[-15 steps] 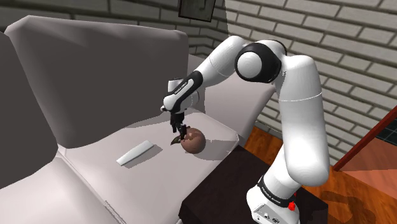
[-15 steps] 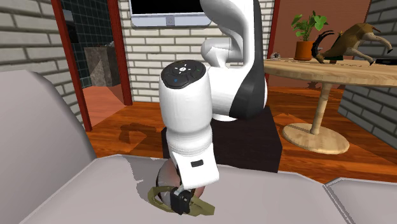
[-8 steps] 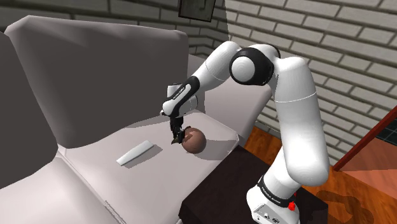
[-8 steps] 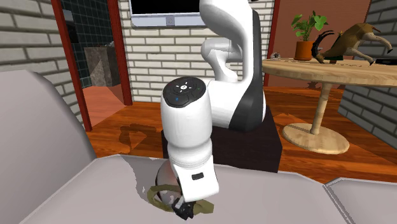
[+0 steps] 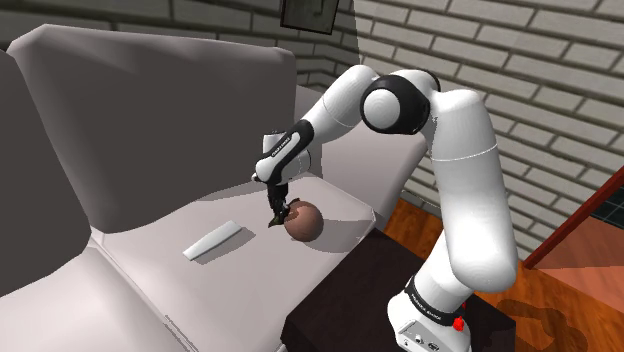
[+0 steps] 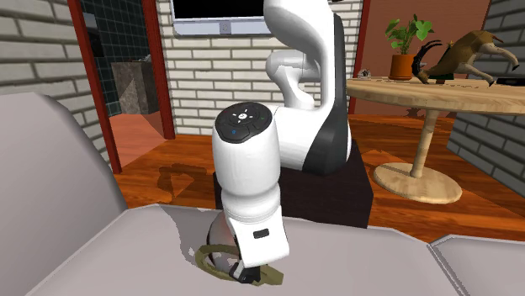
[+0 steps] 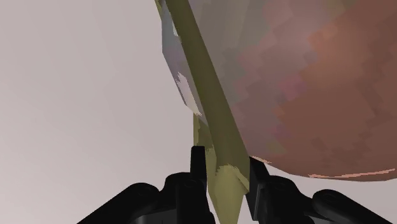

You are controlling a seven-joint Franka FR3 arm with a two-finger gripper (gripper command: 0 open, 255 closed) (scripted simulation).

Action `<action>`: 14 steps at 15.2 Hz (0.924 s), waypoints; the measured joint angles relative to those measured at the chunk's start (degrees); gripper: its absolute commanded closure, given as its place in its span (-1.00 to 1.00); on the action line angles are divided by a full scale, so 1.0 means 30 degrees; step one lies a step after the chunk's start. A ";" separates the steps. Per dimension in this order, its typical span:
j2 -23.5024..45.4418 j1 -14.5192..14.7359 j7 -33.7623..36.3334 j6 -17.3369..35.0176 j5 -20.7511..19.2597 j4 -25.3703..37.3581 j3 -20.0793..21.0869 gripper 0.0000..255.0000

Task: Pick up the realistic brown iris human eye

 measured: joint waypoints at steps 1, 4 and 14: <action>0.0003 -0.0001 0.0000 -0.0004 0.0000 0.0004 0.0000 1.00; -0.0485 0.0048 0.0032 -0.0372 -0.0088 -0.0155 -0.0081 1.00; -0.2562 0.0330 0.0316 -0.2077 -0.0496 -0.0504 -0.0385 1.00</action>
